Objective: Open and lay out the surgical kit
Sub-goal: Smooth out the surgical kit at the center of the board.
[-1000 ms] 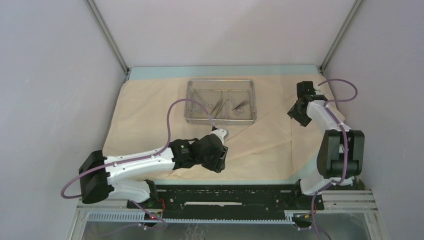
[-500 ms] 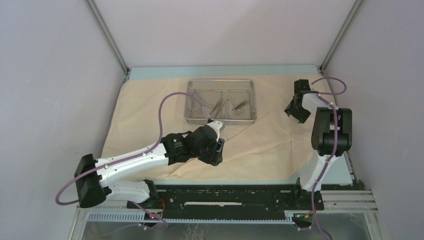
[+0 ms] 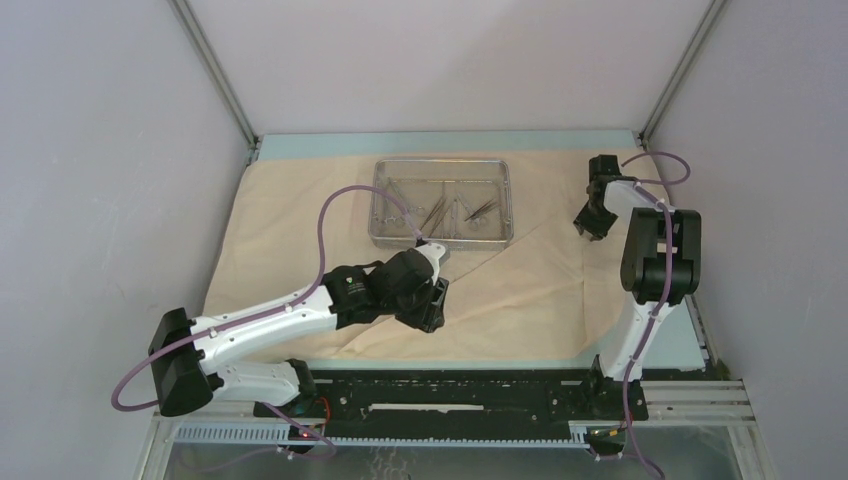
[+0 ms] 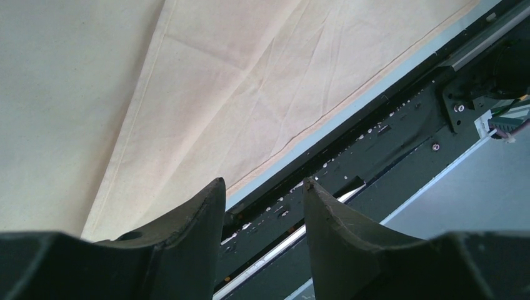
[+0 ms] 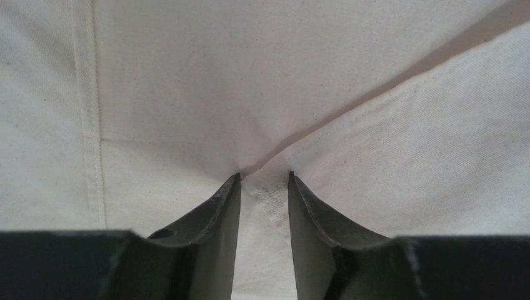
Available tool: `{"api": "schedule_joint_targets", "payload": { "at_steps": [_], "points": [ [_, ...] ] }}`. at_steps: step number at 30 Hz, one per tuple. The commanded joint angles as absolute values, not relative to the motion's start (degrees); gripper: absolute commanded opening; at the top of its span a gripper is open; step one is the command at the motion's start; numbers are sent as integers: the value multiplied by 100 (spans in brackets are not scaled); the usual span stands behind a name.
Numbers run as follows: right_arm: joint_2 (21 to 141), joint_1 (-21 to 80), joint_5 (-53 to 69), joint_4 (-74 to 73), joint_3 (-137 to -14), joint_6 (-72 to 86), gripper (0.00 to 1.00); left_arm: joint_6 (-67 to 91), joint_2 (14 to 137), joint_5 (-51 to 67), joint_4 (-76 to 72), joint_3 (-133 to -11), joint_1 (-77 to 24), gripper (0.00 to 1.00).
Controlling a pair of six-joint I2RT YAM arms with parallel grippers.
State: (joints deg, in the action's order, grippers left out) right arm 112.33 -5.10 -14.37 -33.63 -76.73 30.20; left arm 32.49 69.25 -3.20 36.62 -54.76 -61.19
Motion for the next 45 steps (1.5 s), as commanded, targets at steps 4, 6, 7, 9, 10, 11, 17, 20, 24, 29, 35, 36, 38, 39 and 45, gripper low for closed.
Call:
{"api": "schedule_joint_targets", "payload": {
  "at_steps": [4,6,7,9,10,11,17,20,24,29,35,36,38,39,45],
  "points": [
    [11206,-598,-1553,-3611,-7551,3045,25,3102,6917,-188,3577,-5884,-6082,53],
    [11126,-606,-1667,-3661,-7533,3099,19,3091,6893,-193,3582,-5864,-6082,53],
    [11064,-613,-1749,-3700,-7524,3140,18,3086,6878,-201,3586,-5856,-6082,53],
    [10917,-636,-1848,-3753,-7505,3174,18,3092,6824,-194,3586,-5817,-6082,53],
    [10833,-645,-1904,-3775,-7485,3182,18,3091,6802,-193,3589,-5808,-6082,53],
    [10763,-662,-1938,-3791,-7478,3182,17,3090,6775,-206,3593,-5787,-6082,53],
    [10458,-844,-1995,-4002,-7460,3158,0,3084,6650,-242,3617,-5745,-6069,53],
    [10229,-947,-2046,-4065,-7348,3148,1,3079,6592,-246,3621,-5732,-6067,53],
    [9969,-1051,-2044,-4088,-7146,3109,9,3078,6540,-237,3621,-5685,-6064,53],
    [9833,-1073,-1868,-4007,-7010,2945,17,3096,6455,-235,3612,-5613,-6065,53],
    [9918,-1081,-1384,-3744,-6983,2769,26,3119,6382,-237,3622,-5546,-6068,53],
    [9931,-1081,-1354,-3730,-6980,2773,22,3127,6381,-245,3623,-5536,-6065,53],
    [9956,-1081,-1318,-3707,-6979,2801,21,3125,6391,-246,3621,-5543,-6065,53],
    [9964,-1081,-1302,-3694,-6980,2815,23,3128,6404,-239,3617,-5550,-6064,53],
    [10019,-1089,-1278,-3585,-6979,2811,37,3173,6438,-186,3552,-5571,-6070,53]
  ]
}}
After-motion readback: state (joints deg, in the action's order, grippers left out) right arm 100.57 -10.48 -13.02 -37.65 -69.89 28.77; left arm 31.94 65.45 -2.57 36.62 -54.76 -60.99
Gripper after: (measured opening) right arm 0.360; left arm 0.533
